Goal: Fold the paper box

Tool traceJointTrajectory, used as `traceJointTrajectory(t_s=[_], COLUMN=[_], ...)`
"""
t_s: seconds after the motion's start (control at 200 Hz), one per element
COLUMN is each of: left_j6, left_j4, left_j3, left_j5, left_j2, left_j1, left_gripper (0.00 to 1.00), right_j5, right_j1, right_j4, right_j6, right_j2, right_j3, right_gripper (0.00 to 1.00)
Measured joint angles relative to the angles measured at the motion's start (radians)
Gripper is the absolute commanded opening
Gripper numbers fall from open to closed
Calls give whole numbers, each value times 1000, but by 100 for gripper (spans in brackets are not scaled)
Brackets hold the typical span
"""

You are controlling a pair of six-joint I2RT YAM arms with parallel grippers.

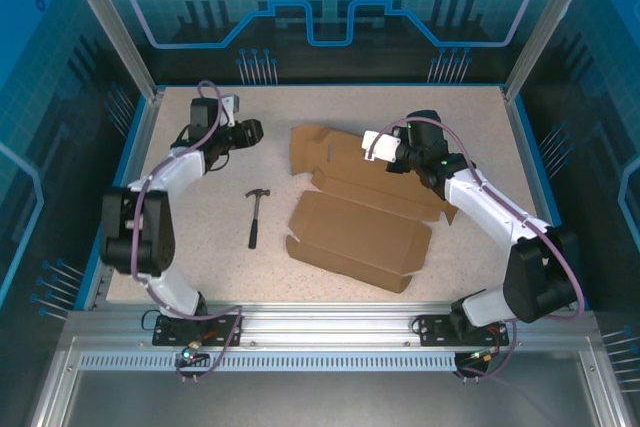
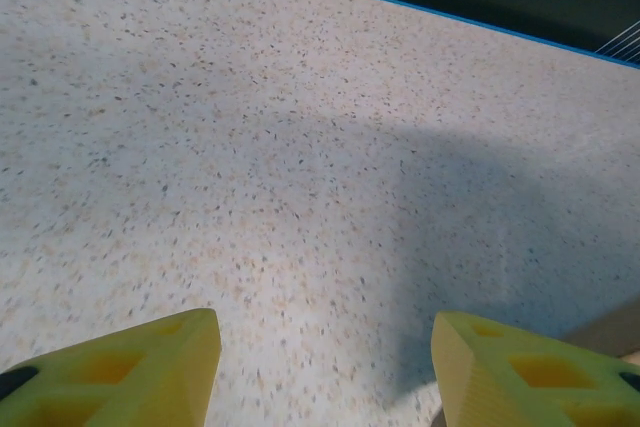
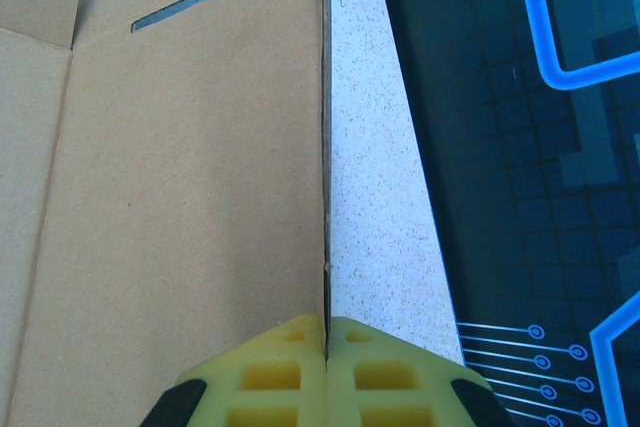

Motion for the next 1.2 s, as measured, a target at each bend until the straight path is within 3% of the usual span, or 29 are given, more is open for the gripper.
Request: traceJointTrajectory(t_s=[0.21,0.44,0.575,0.745,1.2], left_j6=[3,34,39,45,147], left_j4=[-84,-117,-89,21,102], left_j3=[239,306,286,117,-14], left_j5=[119,264,348,423,454], left_j2=[251,355,359,304,182], left_j1=[-3,-56,-98,-126,-187], left_gripper=[59,58,58,58,58], right_j5=[-8,-18,-19,-22,-22], right_j1=[-1,-5,-5,-5,-7], right_j4=[2,2,2,2,-16], right_j6=[-4,-4,-4,-4,-4], right_j2=[0,0,0,0,2], right_j3=[-2,-2,-2,-2,6], right_gripper=[0,0,0,0,0])
